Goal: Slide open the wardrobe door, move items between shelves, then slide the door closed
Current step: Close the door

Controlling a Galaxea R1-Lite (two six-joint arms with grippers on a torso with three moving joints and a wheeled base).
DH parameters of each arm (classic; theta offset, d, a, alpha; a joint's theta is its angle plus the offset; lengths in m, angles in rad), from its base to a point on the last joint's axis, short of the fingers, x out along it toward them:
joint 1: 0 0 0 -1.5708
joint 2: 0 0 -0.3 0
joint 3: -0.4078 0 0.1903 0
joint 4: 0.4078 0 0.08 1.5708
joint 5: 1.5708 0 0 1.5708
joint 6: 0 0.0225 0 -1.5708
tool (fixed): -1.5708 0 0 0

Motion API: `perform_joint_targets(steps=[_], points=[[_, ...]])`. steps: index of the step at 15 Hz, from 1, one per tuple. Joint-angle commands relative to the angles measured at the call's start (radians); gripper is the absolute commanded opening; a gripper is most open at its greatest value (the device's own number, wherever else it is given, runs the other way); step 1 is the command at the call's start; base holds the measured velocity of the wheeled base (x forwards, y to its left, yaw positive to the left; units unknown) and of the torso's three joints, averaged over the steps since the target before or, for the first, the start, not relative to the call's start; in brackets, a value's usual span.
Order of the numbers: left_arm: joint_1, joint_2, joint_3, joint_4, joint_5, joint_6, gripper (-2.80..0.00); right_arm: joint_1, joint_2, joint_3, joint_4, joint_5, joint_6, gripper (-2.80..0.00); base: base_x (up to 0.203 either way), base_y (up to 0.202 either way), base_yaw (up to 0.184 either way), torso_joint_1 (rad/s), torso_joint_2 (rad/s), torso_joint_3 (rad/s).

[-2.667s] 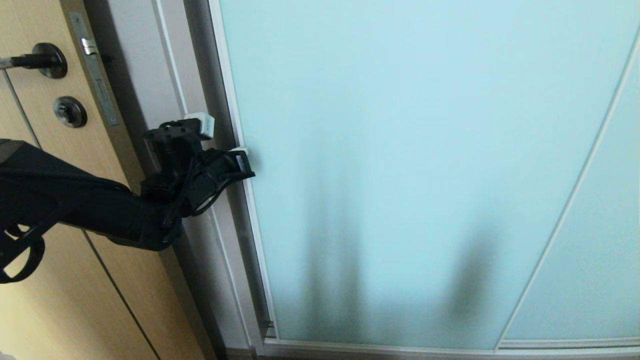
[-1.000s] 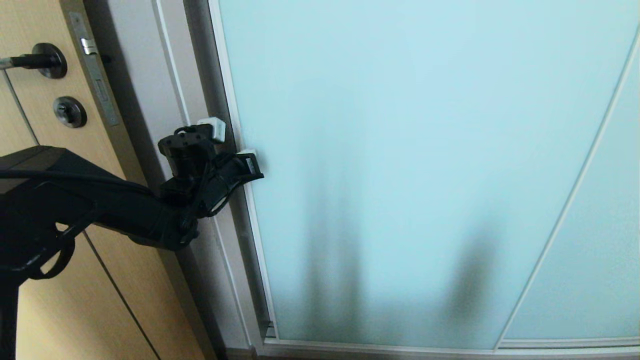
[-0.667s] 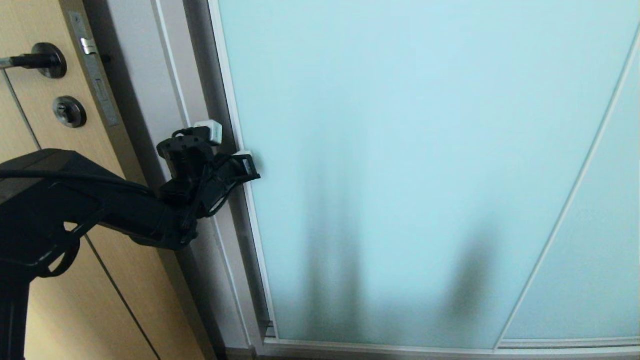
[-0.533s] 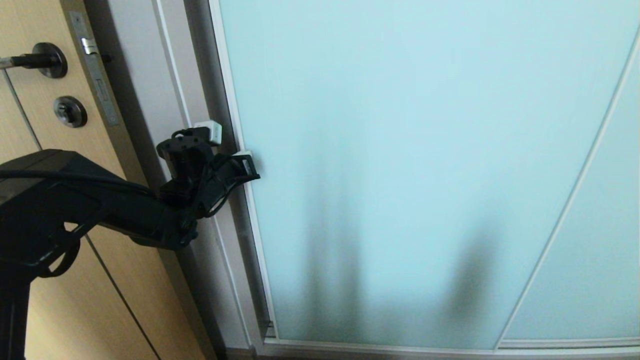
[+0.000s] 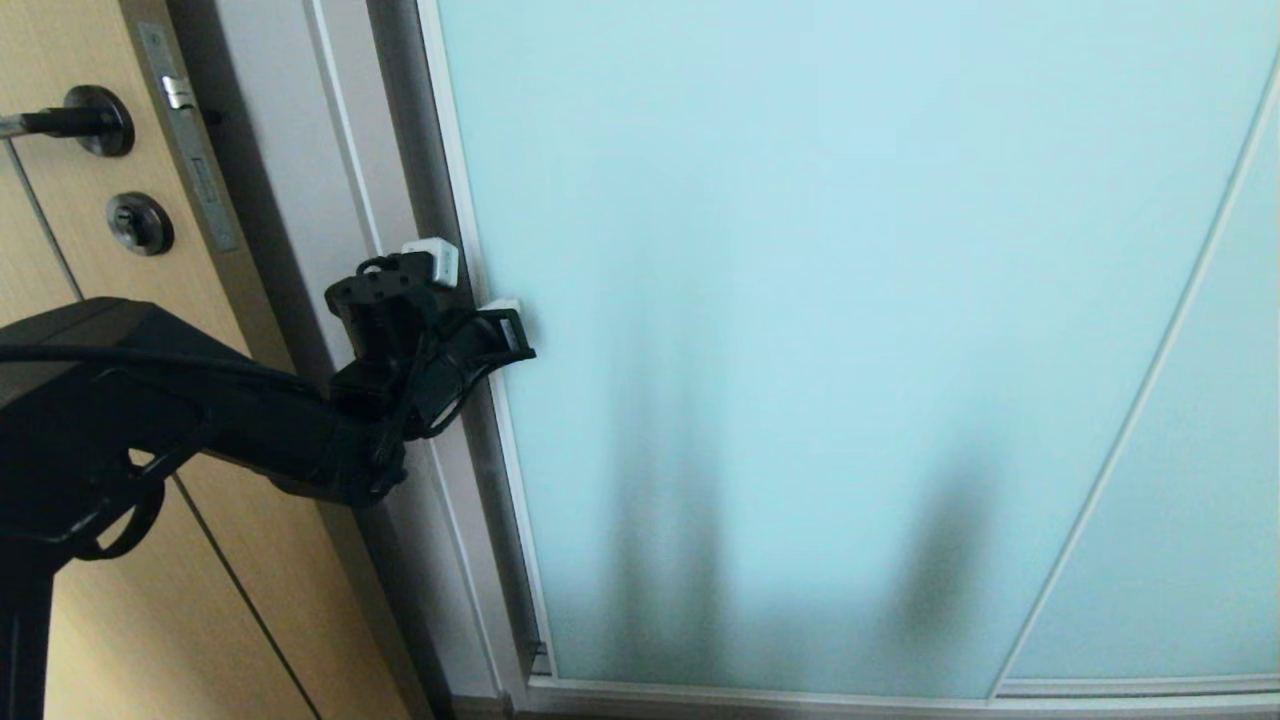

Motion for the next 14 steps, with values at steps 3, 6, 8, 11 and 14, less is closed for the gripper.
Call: perform_joint_targets(steps=[3, 6, 8, 11, 14], points=[[-0.008, 0.034, -0.036, -0.005, 0.0, -0.001, -2.8, 0.0, 0.001, 0.0, -0.001, 0.0, -0.001, -2.8, 0.0, 0.0, 0.0, 0.0, 0.0, 0.0], [-0.007, 0.056, -0.053, -0.005, -0.002, -0.001, -2.8, 0.0, 0.001, 0.0, -0.001, 0.0, -0.001, -2.8, 0.0, 0.0, 0.0, 0.0, 0.0, 0.0], [-0.008, 0.063, -0.068, -0.005, 0.001, -0.001, -2.8, 0.0, 0.001, 0.001, -0.001, 0.0, -0.001, -2.8, 0.0, 0.0, 0.0, 0.0, 0.0, 0.0], [-0.006, 0.055, -0.069, -0.006, 0.003, 0.004, -2.8, 0.0, 0.001, 0.0, -0.001, 0.0, -0.001, -2.8, 0.0, 0.0, 0.0, 0.0, 0.0, 0.0], [-0.004, 0.06, -0.071, -0.005, 0.003, 0.005, -2.8, 0.0, 0.001, 0.002, -0.001, 0.0, 0.0, -2.8, 0.0, 0.0, 0.0, 0.0, 0.0, 0.0]])
